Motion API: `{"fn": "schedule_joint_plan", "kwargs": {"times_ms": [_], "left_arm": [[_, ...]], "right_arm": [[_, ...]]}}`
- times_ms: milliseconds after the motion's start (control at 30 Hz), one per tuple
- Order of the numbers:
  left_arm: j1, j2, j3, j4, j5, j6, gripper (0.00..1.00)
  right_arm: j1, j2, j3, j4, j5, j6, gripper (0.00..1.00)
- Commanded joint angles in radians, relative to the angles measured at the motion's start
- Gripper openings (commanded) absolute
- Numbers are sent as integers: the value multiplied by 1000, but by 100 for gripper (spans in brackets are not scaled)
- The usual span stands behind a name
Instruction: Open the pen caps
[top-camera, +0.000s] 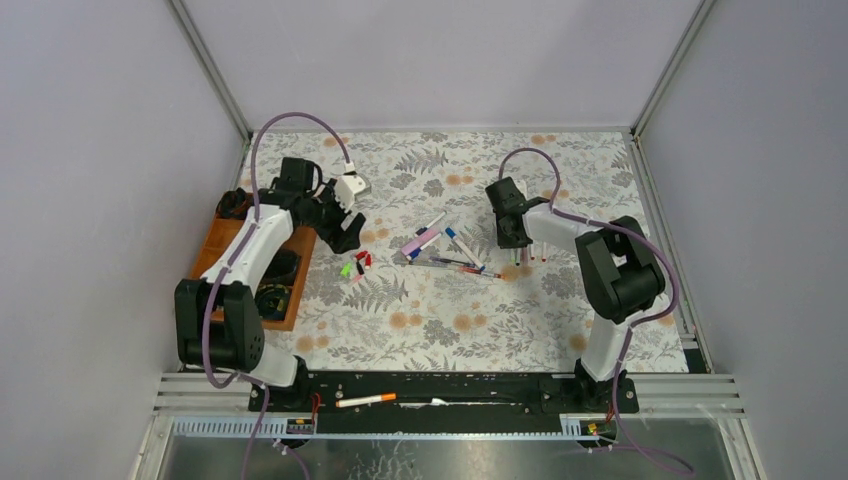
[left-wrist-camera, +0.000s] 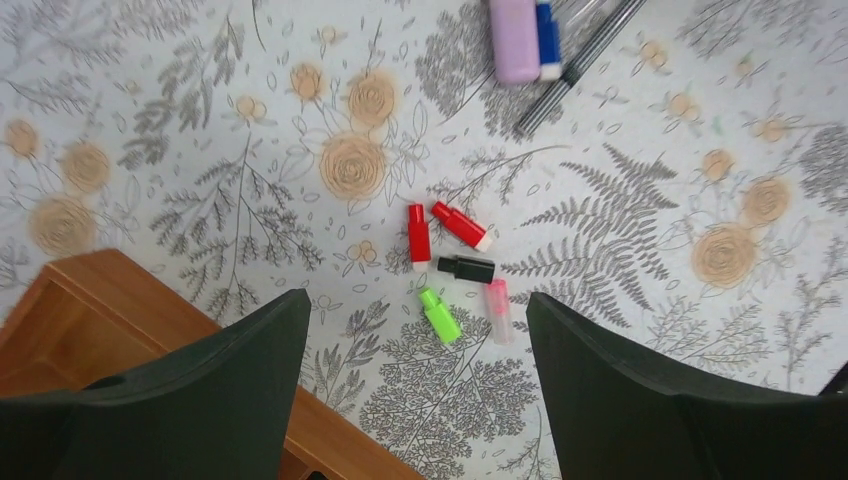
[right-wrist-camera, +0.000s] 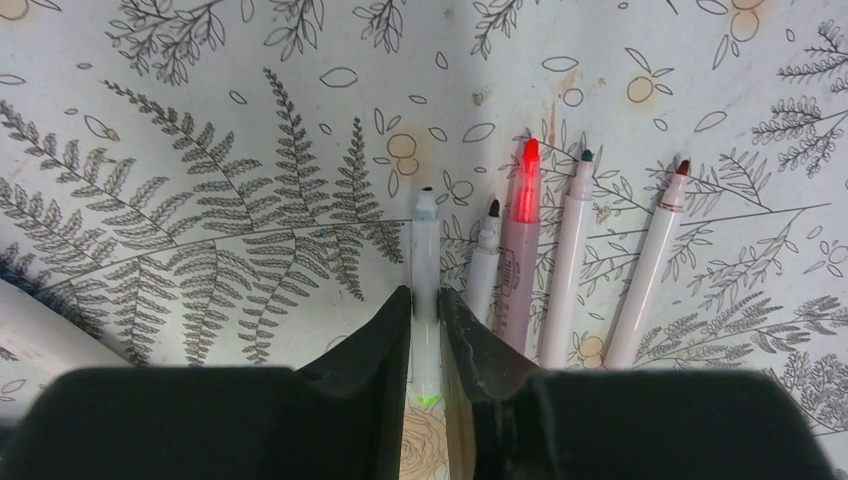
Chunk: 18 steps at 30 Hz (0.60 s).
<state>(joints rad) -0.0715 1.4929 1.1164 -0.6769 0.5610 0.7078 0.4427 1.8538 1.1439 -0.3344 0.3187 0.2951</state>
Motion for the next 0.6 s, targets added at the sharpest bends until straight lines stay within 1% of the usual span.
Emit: {"fn": "schedule_joint_plan", "kwargs": {"times_ms": [0,33,100,133,233,300,367,433,567], "left_arm": [[4,-41,62,-101,84,-17,88],[5,-45,72,-110,90,-23,88],[4,-53,96,-126,96,-34,96],[5,-53,109,-139,98,-36,97],[6,-59,157,-181,111,-42,98],[6,-68,180,-202,132,-54,98],[6,-76,200,-215,147,-69,98],[6,-80,214,-224,155,-84,99],[6,-84,223,-237,181,-104,98]], "right_arm": [[-7,-67,-6,-28,41,-18,24],[-6,-78,-5,-33,42,-19,24],[-6,-107,7,-44,42,-18,26],[-6,-124,14,-50,37,-15,27],[7,-182,26,-43,-11,-22,35],[41,-217,23,-24,-49,-44,40],[86,-238,8,17,-118,-90,44],[133,-240,1,41,-200,-138,46],[203,-192,11,75,-390,-203,50]]}}
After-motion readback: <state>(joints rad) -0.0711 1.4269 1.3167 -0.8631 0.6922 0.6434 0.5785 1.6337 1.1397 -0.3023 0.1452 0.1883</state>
